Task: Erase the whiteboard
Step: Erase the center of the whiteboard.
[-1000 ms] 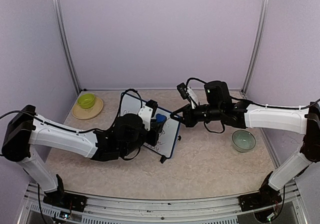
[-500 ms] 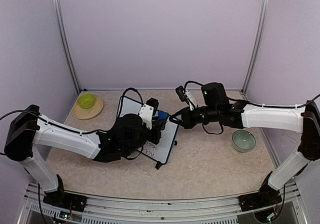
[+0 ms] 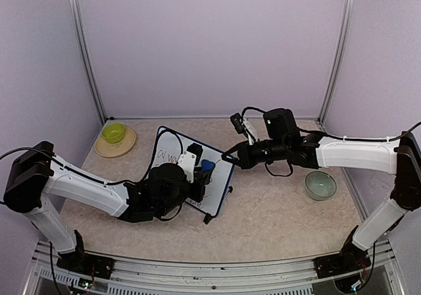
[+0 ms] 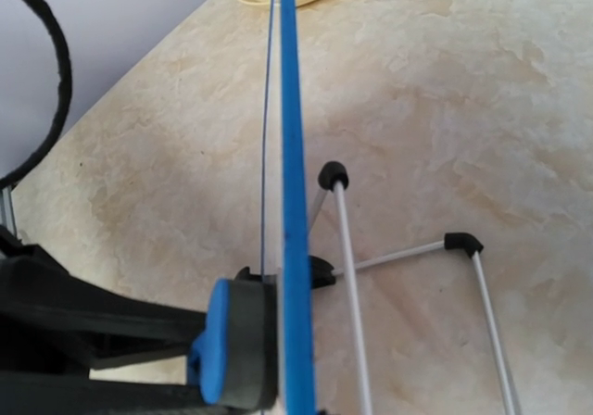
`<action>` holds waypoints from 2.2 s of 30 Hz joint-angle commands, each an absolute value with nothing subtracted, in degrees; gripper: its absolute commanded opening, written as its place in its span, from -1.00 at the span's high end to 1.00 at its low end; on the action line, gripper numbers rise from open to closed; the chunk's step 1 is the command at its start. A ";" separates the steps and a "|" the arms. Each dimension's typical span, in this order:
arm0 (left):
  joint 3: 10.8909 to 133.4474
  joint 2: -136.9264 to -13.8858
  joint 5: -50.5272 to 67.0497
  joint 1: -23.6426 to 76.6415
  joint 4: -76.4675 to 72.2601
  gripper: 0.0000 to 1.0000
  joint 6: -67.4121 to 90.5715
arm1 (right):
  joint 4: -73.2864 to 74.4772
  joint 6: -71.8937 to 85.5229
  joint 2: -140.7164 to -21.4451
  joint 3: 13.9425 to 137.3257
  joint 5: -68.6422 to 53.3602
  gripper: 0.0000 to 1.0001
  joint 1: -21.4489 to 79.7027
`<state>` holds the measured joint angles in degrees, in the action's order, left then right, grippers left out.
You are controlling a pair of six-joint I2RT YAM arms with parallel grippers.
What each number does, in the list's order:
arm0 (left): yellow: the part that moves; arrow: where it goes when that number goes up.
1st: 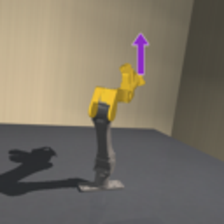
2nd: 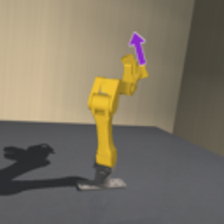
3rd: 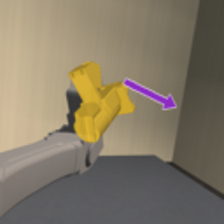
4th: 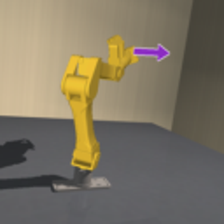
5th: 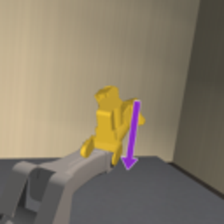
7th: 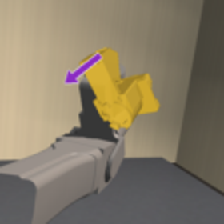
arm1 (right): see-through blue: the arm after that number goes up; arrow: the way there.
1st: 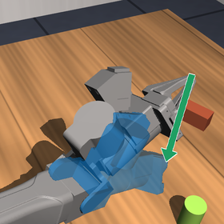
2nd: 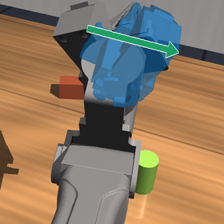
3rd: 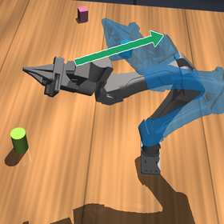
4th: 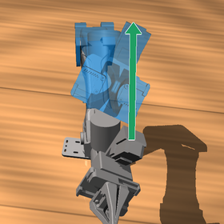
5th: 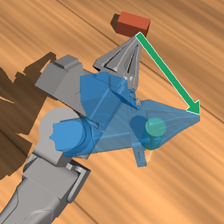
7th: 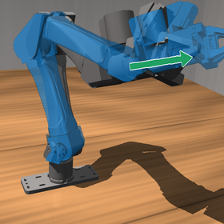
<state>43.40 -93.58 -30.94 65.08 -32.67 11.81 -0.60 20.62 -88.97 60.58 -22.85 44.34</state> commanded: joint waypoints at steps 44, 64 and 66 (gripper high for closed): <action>45.74 -95.95 -34.77 66.97 -28.42 0.65 12.22 | 1.04 20.78 -89.82 59.75 -26.25 1.00 44.65; 50.83 -97.41 -35.32 67.65 -30.07 0.65 8.04 | 0.98 20.99 -90.59 60.47 -26.59 1.00 44.65; 52.67 -98.61 -35.01 67.54 -30.18 0.65 7.21 | 1.25 20.84 -90.37 60.42 -26.42 1.00 44.60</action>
